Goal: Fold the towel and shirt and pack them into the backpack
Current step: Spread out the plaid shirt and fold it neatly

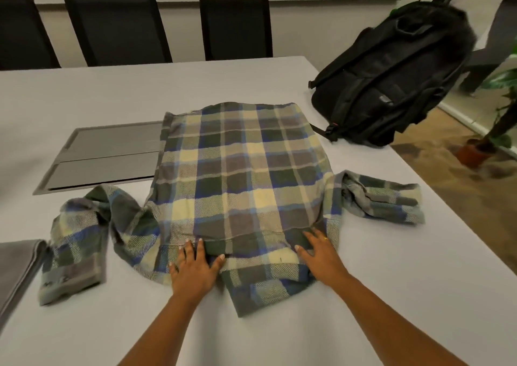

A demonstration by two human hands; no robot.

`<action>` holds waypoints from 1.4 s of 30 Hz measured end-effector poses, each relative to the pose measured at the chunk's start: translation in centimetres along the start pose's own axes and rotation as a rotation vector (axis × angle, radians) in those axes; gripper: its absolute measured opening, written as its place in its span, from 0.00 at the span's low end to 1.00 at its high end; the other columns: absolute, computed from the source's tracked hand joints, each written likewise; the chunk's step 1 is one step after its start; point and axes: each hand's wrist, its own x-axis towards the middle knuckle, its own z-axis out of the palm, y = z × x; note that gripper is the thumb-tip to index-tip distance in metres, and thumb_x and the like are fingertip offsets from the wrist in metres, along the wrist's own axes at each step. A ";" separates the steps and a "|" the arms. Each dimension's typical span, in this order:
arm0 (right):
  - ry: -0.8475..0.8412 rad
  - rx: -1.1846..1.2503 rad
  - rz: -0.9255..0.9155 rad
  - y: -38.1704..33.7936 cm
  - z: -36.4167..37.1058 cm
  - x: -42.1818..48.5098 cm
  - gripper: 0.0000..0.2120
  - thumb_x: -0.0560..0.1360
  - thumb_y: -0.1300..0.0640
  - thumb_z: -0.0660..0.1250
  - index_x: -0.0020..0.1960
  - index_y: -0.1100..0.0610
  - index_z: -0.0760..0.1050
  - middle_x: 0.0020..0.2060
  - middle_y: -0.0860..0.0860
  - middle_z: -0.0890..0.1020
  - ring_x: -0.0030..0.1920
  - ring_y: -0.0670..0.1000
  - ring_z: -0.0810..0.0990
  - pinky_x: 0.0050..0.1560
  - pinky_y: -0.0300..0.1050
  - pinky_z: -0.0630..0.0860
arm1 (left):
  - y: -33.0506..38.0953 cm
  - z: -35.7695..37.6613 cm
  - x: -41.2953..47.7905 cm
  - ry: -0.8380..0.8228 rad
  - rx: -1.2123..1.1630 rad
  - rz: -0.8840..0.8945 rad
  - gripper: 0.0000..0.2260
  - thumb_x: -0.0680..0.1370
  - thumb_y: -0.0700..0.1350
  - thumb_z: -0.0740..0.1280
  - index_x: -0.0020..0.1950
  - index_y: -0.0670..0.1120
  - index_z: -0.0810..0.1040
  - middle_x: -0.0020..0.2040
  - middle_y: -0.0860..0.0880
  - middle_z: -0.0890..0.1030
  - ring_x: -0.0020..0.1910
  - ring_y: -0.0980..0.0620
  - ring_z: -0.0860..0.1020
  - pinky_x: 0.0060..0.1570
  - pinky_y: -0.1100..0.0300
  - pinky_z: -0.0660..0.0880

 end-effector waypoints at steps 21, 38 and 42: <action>0.320 -0.247 0.072 14.4 -15.5 3.5 0.25 0.76 0.59 0.65 0.72 0.56 0.64 0.65 0.55 0.72 0.63 0.57 0.72 0.60 0.51 0.73 | 19.7 4.9 -4.6 0.074 0.278 0.337 0.19 0.81 0.52 0.57 0.72 0.53 0.65 0.74 0.53 0.63 0.75 0.52 0.56 0.72 0.46 0.46; 0.485 -0.235 0.242 19.9 -22.9 4.8 0.14 0.78 0.62 0.56 0.61 0.62 0.73 0.59 0.61 0.76 0.58 0.62 0.75 0.59 0.54 0.71 | 20.4 5.9 -5.9 0.189 0.278 0.295 0.12 0.80 0.44 0.58 0.60 0.51 0.77 0.59 0.55 0.78 0.65 0.54 0.70 0.69 0.48 0.52; 0.389 -0.422 0.273 19.6 -20.0 2.7 0.12 0.79 0.62 0.57 0.59 0.58 0.75 0.56 0.56 0.78 0.58 0.57 0.75 0.55 0.51 0.71 | 20.7 5.6 -6.1 0.190 0.281 0.304 0.15 0.80 0.46 0.58 0.65 0.51 0.75 0.64 0.55 0.75 0.67 0.54 0.68 0.71 0.46 0.51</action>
